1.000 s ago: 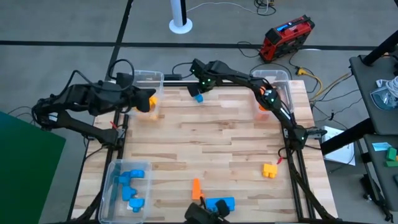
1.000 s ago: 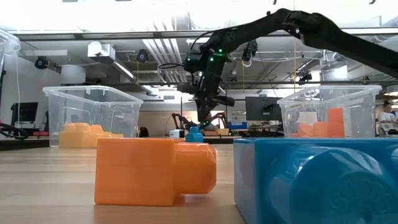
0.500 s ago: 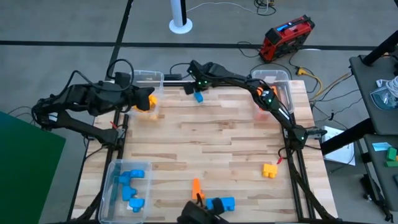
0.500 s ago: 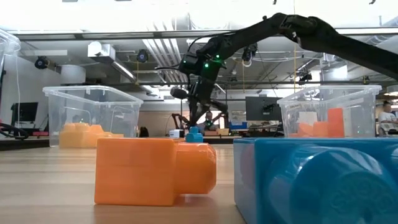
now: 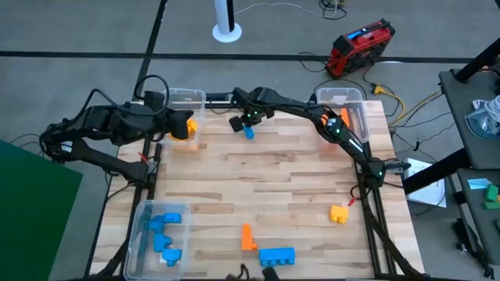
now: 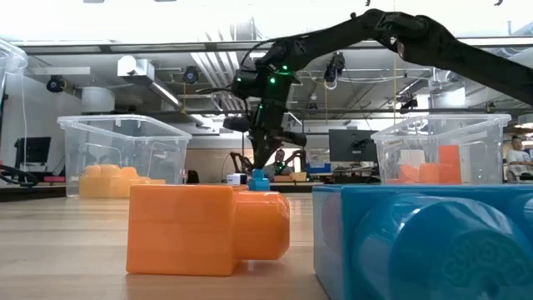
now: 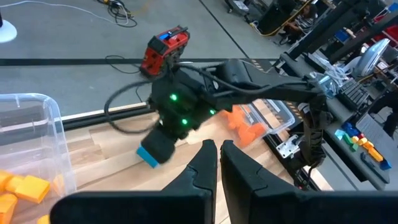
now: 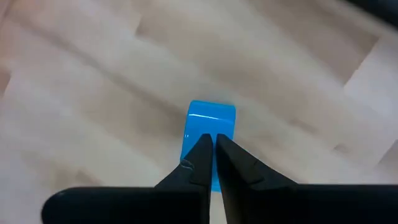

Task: Sort blocks
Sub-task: Put the top right blue game piece into the bottom left transparent bin

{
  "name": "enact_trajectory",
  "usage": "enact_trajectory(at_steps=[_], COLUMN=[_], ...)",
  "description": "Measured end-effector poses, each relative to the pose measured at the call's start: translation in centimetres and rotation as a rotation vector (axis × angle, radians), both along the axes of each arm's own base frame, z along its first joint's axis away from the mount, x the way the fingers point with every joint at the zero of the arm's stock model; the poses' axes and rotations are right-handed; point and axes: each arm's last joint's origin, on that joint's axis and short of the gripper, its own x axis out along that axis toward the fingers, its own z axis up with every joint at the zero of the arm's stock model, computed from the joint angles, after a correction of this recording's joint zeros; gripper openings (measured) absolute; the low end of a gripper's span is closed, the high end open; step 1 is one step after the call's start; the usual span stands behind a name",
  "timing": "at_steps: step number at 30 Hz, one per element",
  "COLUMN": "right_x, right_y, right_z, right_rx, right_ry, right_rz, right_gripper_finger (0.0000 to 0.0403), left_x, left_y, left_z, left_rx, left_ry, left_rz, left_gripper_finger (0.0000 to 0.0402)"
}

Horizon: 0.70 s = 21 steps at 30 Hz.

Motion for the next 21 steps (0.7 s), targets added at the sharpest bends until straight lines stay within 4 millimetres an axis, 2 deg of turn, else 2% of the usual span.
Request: enact_trajectory(at_steps=[7,12,16,21], right_x=[1.5,1.6,1.4,0.1], right_y=[5.5,9.9,10.6,10.5], right_z=[0.0,0.7,2.1,4.3], right_rx=[0.031,0.063,0.055,0.054], right_ry=[0.058,0.137,0.122,0.146], right_rz=[0.137,0.229,0.242,0.254], right_gripper_finger=[0.0013,0.0013,0.0013,0.0013], left_x=[0.0,-0.1,-0.1,0.2], left_y=[0.0,0.0,0.0,0.0], left_z=[-0.2,-0.3,-0.4,-0.5], left_rx=[0.002,0.002,0.0,0.001], left_ry=[0.025,0.043,0.044,0.052], left_rz=[0.0,-0.001,-0.004,-0.006], left_gripper_finger=[0.0002,0.0002,0.0002,0.0002])
